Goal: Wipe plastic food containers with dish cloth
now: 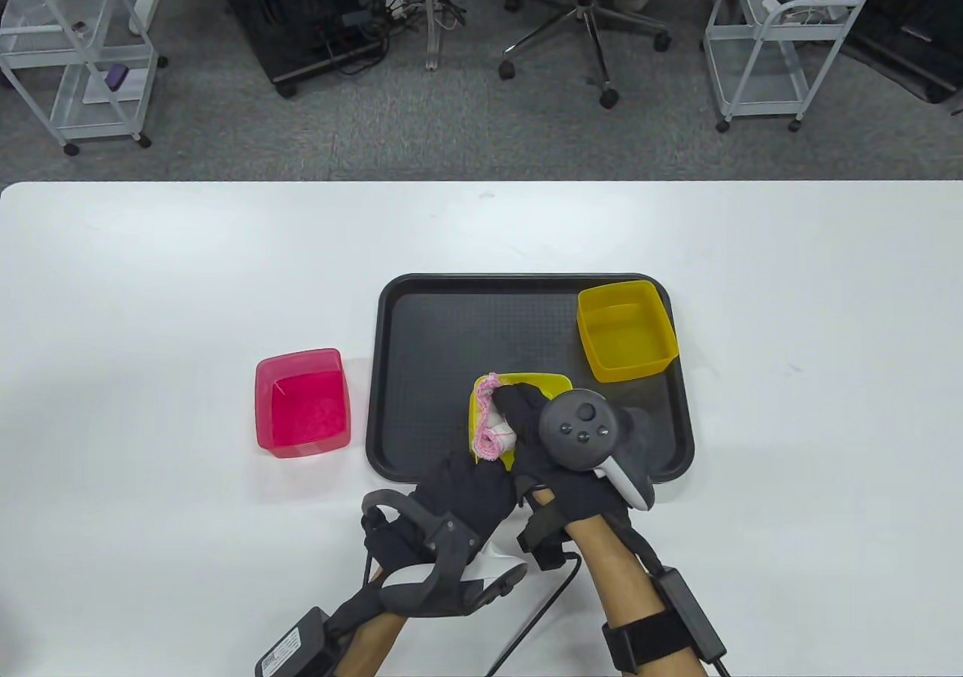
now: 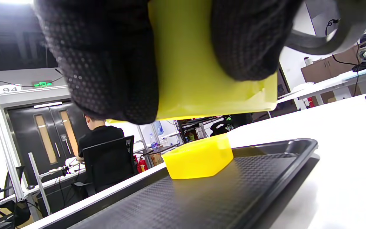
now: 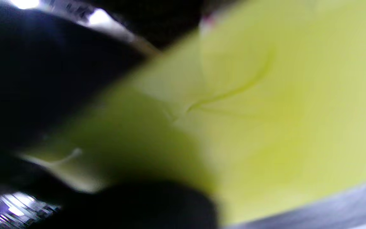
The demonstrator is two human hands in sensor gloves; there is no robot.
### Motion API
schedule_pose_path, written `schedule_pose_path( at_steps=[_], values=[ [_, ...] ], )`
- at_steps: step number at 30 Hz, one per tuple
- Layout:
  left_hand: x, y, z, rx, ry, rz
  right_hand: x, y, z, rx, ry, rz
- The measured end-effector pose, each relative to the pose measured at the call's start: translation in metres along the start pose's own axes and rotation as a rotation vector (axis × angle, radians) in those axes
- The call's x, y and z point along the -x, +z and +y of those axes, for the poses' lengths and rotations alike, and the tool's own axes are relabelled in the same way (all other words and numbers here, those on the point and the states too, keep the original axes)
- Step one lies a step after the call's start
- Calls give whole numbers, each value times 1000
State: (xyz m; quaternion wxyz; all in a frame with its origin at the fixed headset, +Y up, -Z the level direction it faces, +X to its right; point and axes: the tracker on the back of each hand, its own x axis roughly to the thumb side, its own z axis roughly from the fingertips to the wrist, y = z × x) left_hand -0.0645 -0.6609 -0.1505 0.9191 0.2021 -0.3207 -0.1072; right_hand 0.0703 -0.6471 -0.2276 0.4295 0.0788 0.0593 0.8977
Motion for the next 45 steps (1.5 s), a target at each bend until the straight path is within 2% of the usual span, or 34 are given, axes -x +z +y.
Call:
schedule_pose_path(
  at_steps=[1, 3, 5, 8, 10, 12, 14, 15, 16, 18, 21, 23, 26, 27, 31, 34, 36, 42, 45],
  values=[
    [1, 0, 0, -4, 6, 5, 1, 0, 0, -19, -76, 18],
    [7, 0, -1, -13, 9, 24, 3, -1, 3, -151, -246, 44],
    [12, 2, -3, -9, 20, 24, 4, -2, 4, -188, -242, 69],
    [23, 4, -9, 26, 10, 16, 5, -1, 9, -265, -136, 110],
    [27, 6, -16, 81, 1, 1, 2, 1, 17, -263, 69, 113],
    [27, 6, -20, 105, -5, -23, -2, 2, 25, -265, 189, 66],
    [26, 6, -22, 109, -9, -23, -9, 2, 31, -235, 339, 10],
    [26, 6, -21, 107, -9, -23, -14, 2, 34, -214, 474, -44],
    [26, 5, -20, 102, -4, -20, -16, 2, 35, -203, 520, -57],
    [25, 5, -17, 82, 11, -16, -23, 2, 39, -128, 734, -98],
    [21, 5, -12, 55, 53, -15, -26, -1, 38, -9, 866, -101],
    [16, 3, -8, 38, 45, -24, -23, -5, 32, 61, 818, -70],
    [13, 2, -4, 2, 1, -26, -16, -6, 19, 211, 590, -57],
    [13, 2, -3, 2, 6, -24, -15, -6, 18, 221, 527, -32],
    [12, 2, 1, -16, 17, -11, -6, -9, 12, 123, 197, 82],
    [13, 5, 0, -39, -9, 3, -1, -10, 11, 25, -102, 112],
    [16, 5, 0, -46, 0, 14, 2, -10, 13, -75, -238, 104],
    [32, 8, -4, -59, -16, -3, 7, -6, 11, -198, -193, 91],
    [37, 10, -8, -35, -21, -19, -1, -2, 14, -214, -29, 61]
  ],
)
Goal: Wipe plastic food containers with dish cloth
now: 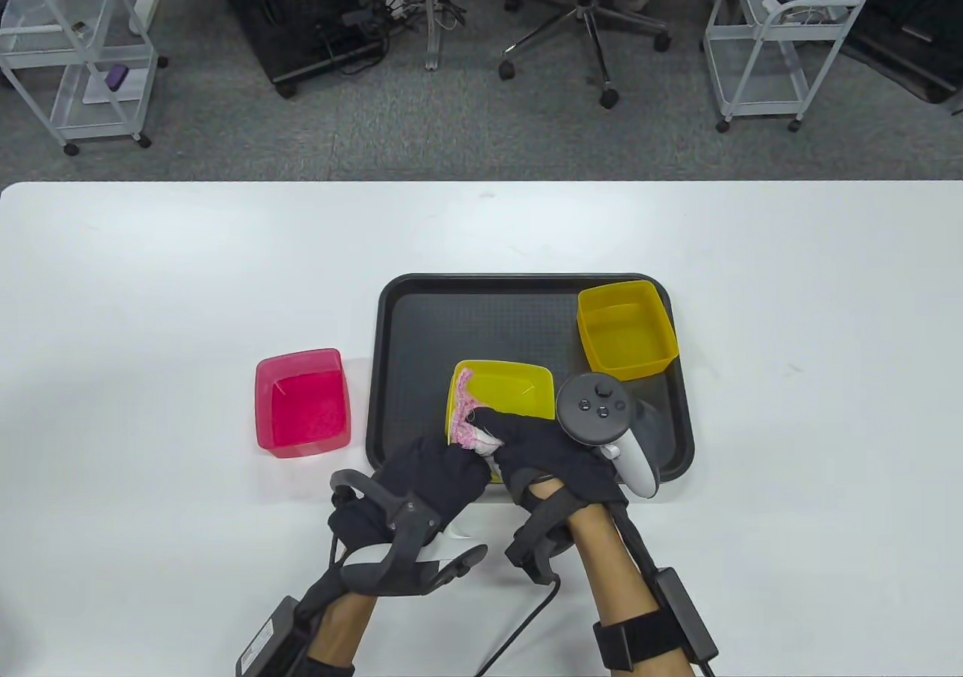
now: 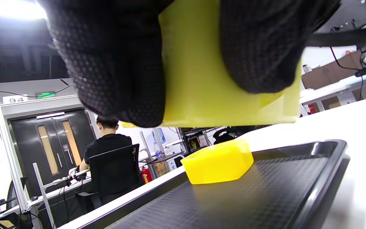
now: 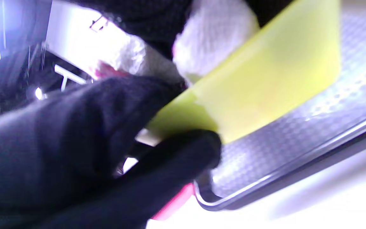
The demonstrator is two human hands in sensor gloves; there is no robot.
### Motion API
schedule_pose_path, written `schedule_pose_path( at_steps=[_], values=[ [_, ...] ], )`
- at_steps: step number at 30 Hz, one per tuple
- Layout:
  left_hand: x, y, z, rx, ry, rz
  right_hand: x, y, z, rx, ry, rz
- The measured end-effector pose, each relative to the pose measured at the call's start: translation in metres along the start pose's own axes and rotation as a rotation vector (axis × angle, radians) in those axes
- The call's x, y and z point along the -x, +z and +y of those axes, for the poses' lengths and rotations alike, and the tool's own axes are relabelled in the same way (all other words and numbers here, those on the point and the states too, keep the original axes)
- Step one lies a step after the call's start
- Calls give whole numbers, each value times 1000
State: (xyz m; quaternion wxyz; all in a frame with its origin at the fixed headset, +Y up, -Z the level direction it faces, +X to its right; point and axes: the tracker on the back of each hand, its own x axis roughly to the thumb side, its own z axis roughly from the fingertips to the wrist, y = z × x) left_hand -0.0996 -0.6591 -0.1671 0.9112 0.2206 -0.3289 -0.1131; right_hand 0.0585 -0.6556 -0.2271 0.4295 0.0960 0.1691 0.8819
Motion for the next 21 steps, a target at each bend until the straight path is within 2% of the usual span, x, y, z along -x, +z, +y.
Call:
schedule_pose_path(
  at_steps=[4, 7, 10, 12, 14, 17, 21],
  values=[
    [-4, -1, -3, 21, 11, -13, -15, 4, 8, 19, 379, -61],
    [-7, -2, -2, 19, 18, -15, -22, 6, 11, 50, 579, -106],
    [-14, -3, -2, 16, 18, -29, -24, 5, 15, 126, 796, -124],
    [-17, -4, 0, 10, 30, -41, -22, 2, 15, 212, 859, -106],
    [-24, -5, 3, 1, 42, -55, -18, -2, 10, 288, 840, -67],
    [-28, -6, 3, -1, 15, -61, -13, -6, 4, 303, 692, -20],
    [-22, -6, 6, -26, 36, -14, -7, -7, -1, 269, 291, -3]
  ],
)
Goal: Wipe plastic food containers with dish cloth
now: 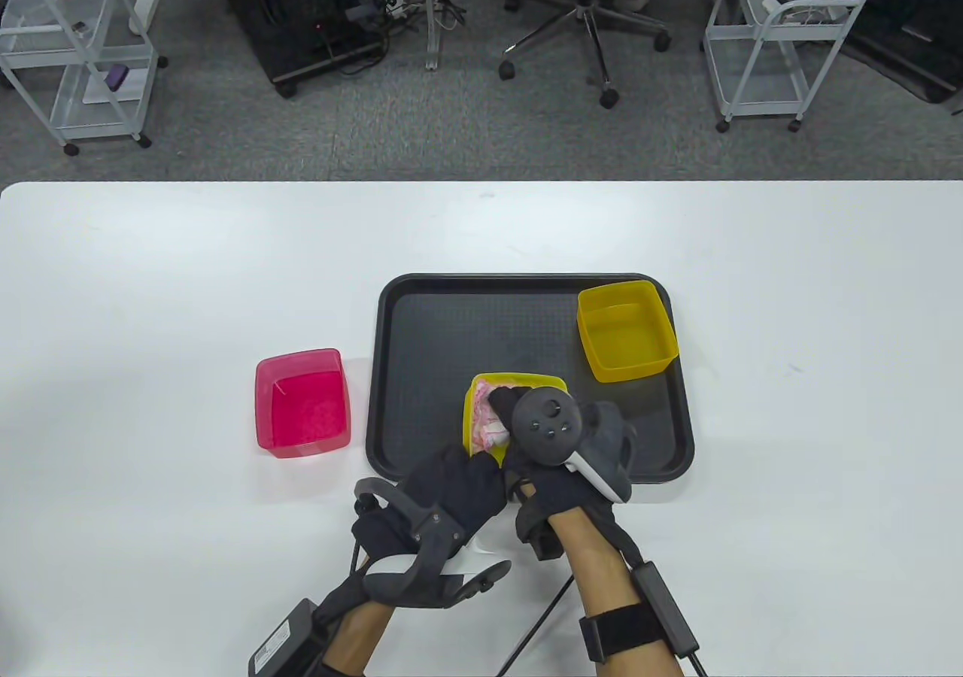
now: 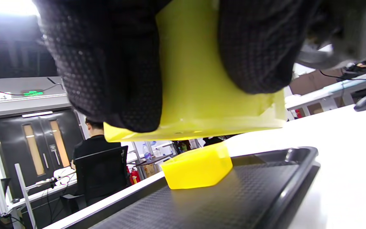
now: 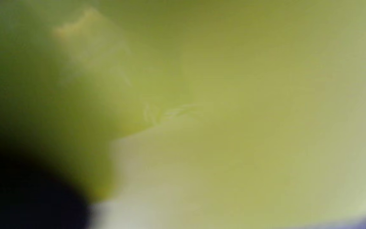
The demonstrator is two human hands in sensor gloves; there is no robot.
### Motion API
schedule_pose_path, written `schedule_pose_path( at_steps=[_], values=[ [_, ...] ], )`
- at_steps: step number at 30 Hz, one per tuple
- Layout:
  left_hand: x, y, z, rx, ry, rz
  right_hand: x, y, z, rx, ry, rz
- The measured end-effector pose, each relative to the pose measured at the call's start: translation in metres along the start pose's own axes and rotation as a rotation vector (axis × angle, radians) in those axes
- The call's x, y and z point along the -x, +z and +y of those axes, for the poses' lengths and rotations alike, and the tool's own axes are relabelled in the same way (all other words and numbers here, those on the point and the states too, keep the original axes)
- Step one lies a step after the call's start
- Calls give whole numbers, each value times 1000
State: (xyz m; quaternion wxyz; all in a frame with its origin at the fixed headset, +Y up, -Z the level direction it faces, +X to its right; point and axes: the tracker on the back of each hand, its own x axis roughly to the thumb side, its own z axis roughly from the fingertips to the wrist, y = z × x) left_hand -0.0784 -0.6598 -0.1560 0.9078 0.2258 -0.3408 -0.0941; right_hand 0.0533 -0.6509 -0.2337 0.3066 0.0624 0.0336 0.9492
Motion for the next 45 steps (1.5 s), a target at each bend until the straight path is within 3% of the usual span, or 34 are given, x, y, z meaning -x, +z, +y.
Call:
schedule_pose_path(
  at_steps=[2, 3, 5, 9, 13, 16, 22, 27, 31, 35, 39, 41, 45],
  values=[
    [3, 2, 0, -7, 2, 19, 4, -2, 0, -91, -229, 14],
    [6, 3, 0, -2, 11, 32, 6, -3, 2, -206, -337, 27],
    [14, 4, -2, 2, 38, 63, 9, -3, 2, -308, -421, 40],
    [21, 5, -8, 32, 59, 60, 14, -4, 4, -345, -374, 51],
    [22, 7, -14, 59, 24, 29, 12, -4, 6, -382, -167, 26],
    [19, 5, -14, 61, 27, 22, 2, -2, 5, -345, -9, -45],
    [16, 1, -11, 71, 43, 51, -23, 2, 7, -188, 499, -211],
    [10, 1, -6, 84, 34, 50, -25, -3, 11, -51, 590, -187],
    [1, -4, -5, 93, 11, 33, -16, -12, 7, 12, 444, -70],
    [-4, -4, -3, 84, 1, 43, -1, -15, 5, -38, 8, 123],
    [-3, -4, -3, 70, -3, 36, 8, -16, 8, -176, -361, 136],
    [0, -3, -2, 52, -14, 38, 9, -16, 8, -230, -437, 128],
    [12, 3, -4, 36, 34, 29, 14, -15, 4, -354, -403, 87]
  ],
)
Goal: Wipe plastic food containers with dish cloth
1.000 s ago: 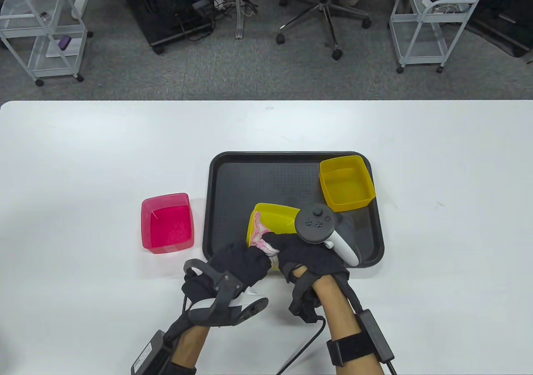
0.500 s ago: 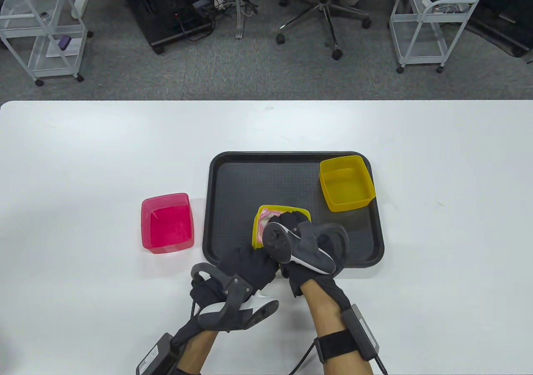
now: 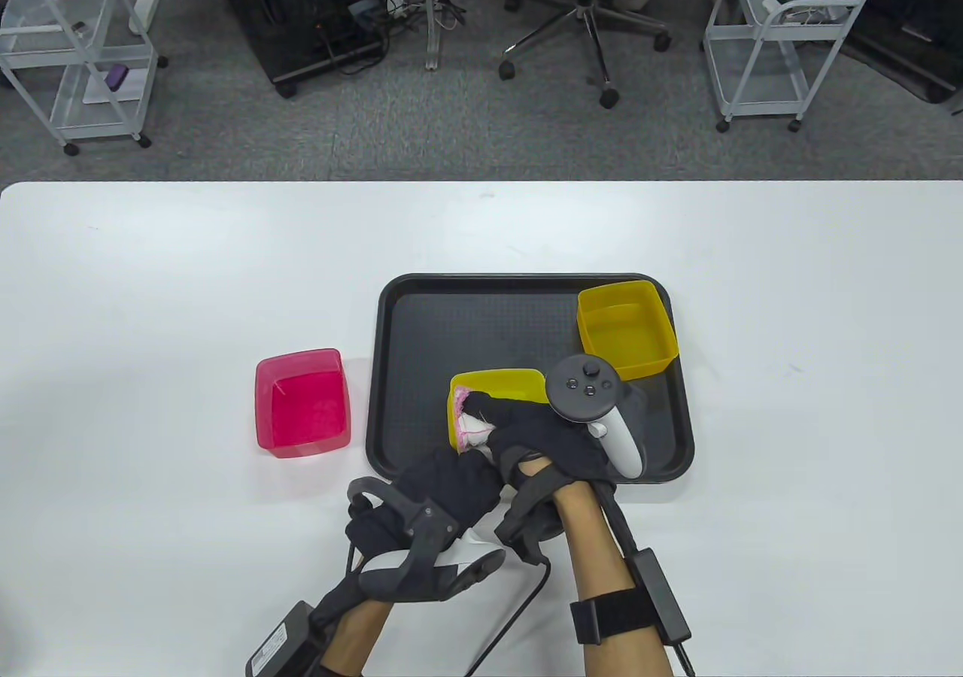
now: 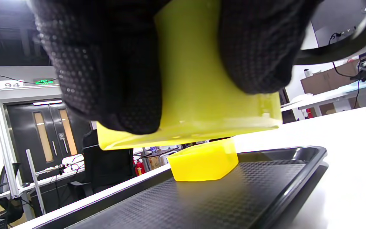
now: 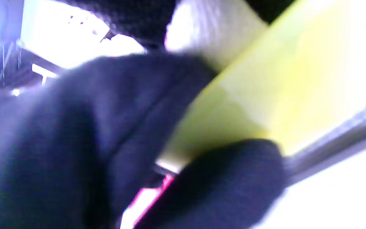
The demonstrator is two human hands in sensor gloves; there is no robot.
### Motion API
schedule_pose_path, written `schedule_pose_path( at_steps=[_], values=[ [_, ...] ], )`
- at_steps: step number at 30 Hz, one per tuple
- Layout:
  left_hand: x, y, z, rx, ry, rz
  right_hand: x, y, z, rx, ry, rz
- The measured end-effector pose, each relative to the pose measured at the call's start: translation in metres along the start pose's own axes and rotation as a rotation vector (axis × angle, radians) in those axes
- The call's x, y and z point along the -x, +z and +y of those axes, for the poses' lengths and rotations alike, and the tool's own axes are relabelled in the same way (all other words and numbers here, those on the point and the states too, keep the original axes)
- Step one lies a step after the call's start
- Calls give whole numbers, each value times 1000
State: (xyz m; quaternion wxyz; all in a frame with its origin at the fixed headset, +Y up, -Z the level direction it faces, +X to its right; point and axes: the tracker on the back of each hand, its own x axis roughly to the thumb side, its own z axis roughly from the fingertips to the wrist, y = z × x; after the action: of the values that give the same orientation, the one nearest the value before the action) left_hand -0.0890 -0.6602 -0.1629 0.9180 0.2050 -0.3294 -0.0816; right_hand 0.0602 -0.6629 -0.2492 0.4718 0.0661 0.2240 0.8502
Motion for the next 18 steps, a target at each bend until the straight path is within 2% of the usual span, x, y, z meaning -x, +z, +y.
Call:
schedule_pose_path(
  at_steps=[2, 4, 7, 11, 15, 18],
  values=[
    [7, 1, 0, -1, 16, 2, 0, 3, 0, -15, 2, -9],
    [10, 2, -2, 13, 29, 7, -4, 6, 0, -2, 77, -9],
    [9, 2, -4, 32, -2, -7, -14, 11, 7, -4, 355, -1],
    [8, 2, -3, 26, 16, -10, -26, 18, 17, 20, 680, -129],
    [10, 3, -1, 9, 36, -6, -31, 21, 20, 50, 876, -242],
    [10, 2, -1, 5, 42, -6, -35, 21, 27, 117, 1114, -305]
  ],
)
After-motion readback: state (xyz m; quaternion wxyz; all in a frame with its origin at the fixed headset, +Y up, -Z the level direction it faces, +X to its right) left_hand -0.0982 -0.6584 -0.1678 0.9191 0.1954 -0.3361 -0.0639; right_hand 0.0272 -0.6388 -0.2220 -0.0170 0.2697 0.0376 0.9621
